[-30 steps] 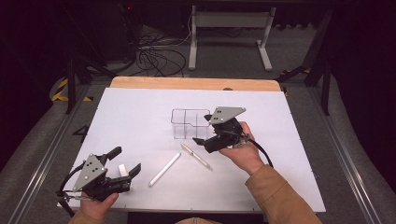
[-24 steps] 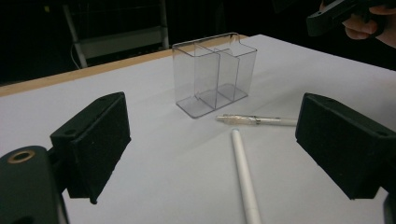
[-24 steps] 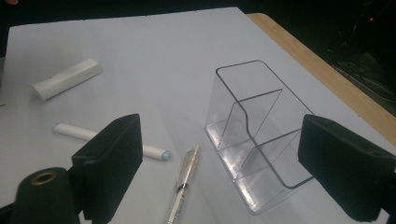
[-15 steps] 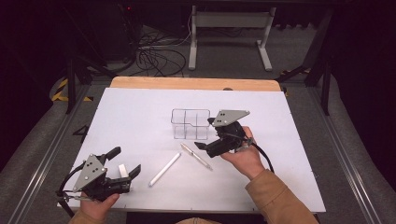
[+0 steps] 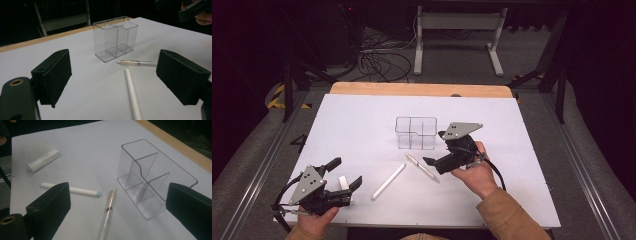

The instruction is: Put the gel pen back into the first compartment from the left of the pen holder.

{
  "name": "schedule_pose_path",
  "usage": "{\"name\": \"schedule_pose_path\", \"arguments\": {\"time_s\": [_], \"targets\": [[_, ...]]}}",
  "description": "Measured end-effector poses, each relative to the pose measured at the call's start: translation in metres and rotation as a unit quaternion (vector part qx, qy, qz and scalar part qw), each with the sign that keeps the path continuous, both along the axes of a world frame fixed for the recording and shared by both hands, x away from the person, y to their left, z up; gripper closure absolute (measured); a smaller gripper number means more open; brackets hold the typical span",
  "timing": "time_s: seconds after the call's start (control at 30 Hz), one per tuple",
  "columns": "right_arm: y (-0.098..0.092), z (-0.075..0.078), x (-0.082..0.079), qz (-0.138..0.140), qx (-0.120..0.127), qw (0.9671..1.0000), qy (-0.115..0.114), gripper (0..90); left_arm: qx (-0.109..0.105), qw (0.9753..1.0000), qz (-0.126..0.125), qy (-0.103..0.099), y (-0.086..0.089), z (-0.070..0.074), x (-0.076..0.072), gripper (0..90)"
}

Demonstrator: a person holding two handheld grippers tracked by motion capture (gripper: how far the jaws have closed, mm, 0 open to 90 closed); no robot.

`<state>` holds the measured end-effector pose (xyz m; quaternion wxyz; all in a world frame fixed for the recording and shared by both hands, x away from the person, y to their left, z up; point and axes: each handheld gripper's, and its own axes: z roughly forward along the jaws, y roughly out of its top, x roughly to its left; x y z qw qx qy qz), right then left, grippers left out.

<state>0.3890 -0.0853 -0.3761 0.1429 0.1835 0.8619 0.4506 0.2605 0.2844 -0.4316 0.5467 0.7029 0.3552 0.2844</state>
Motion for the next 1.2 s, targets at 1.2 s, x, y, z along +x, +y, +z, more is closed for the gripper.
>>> {"name": "schedule_pose_path", "arguments": {"time_s": [1.2], "targets": [[-0.006,-0.06,-0.014,-0.067,-0.011,0.9938,0.088,0.0,0.0,1.0,-0.001,0.001,-0.001,0.0,0.0,13.9]]}}
